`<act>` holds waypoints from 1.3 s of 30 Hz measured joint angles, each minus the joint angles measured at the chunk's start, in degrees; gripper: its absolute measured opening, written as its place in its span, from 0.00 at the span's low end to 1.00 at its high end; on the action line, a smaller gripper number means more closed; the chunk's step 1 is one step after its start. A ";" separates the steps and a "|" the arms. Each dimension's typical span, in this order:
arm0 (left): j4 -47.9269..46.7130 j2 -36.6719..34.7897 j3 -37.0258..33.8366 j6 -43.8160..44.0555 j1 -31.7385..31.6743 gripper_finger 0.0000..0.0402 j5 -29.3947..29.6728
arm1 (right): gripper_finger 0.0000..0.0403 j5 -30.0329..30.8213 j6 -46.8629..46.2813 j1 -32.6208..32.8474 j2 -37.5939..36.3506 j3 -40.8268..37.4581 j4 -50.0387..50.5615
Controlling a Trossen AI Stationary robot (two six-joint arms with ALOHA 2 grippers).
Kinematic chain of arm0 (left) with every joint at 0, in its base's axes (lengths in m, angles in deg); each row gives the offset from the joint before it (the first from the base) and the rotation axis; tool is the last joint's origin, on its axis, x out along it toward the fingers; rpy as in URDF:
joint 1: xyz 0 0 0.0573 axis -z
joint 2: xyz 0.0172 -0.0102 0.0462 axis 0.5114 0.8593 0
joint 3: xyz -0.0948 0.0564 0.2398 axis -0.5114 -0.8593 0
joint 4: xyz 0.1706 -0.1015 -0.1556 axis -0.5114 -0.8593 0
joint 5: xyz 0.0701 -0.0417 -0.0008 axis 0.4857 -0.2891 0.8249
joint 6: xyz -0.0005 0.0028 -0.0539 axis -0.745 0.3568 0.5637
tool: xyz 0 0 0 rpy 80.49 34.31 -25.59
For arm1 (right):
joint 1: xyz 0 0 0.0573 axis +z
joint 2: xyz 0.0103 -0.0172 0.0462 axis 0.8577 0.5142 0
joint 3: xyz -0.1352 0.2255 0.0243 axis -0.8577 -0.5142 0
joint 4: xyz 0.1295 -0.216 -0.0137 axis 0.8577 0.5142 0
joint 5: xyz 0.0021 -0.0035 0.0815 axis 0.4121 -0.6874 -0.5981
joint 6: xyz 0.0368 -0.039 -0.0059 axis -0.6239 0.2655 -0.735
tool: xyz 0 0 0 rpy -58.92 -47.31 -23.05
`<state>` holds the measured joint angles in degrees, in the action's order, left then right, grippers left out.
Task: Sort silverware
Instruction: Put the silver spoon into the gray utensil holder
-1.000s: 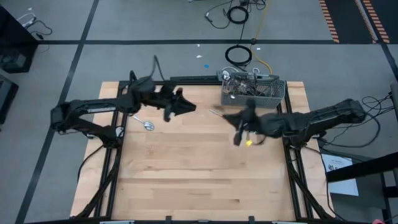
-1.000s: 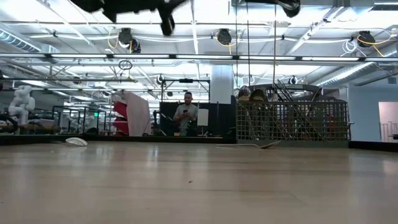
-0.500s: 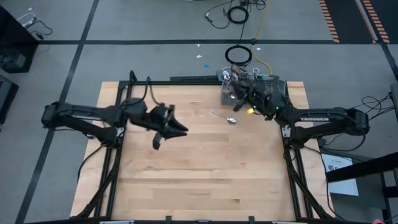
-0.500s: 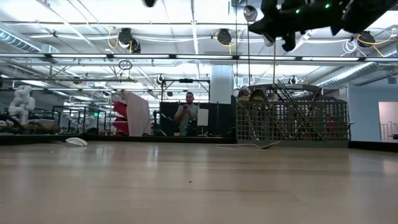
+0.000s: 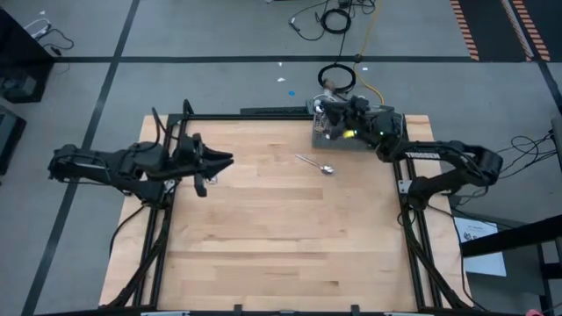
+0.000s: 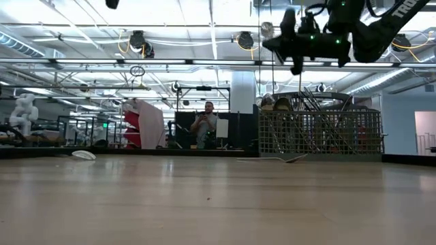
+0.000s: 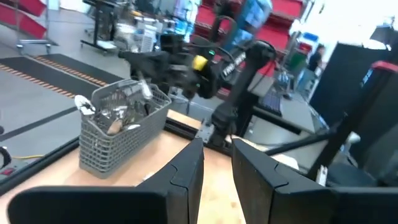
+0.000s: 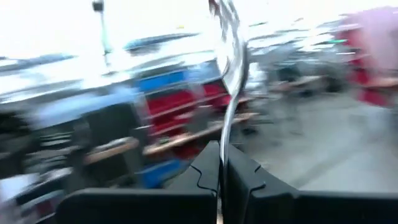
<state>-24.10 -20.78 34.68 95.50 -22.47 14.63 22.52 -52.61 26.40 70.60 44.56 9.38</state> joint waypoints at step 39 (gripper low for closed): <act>59.47 16.80 -17.52 -0.76 -1.33 0.51 -3.74 | 0.00 6.12 8.04 34.83 8.45 21.95 14.70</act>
<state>35.37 -3.98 17.15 94.73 -23.80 10.89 28.64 -44.56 61.23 79.05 66.51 24.08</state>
